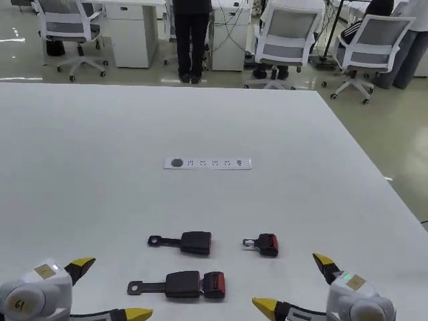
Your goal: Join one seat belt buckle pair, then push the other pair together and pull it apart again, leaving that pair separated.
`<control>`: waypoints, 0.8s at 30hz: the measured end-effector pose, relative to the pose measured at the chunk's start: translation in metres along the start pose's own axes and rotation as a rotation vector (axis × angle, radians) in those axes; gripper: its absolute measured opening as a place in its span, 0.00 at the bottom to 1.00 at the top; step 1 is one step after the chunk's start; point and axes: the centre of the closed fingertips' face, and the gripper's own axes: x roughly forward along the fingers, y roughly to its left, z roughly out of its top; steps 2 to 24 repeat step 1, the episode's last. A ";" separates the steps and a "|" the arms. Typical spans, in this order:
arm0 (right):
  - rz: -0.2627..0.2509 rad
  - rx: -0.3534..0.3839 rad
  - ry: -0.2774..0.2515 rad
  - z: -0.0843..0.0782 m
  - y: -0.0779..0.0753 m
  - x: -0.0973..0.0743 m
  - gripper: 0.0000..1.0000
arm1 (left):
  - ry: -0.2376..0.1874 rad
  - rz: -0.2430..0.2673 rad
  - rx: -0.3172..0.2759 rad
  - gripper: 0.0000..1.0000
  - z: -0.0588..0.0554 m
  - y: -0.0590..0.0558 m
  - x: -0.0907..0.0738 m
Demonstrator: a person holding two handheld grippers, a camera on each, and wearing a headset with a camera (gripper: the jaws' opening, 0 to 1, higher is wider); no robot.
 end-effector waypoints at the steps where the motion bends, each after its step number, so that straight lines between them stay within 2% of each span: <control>1: 0.000 0.001 0.001 -0.001 0.001 -0.002 1.00 | -0.001 -0.001 0.004 1.00 -0.001 -0.001 -0.002; 24: 0.000 0.001 0.001 -0.001 0.001 -0.002 1.00 | -0.001 -0.001 0.004 1.00 -0.001 -0.001 -0.002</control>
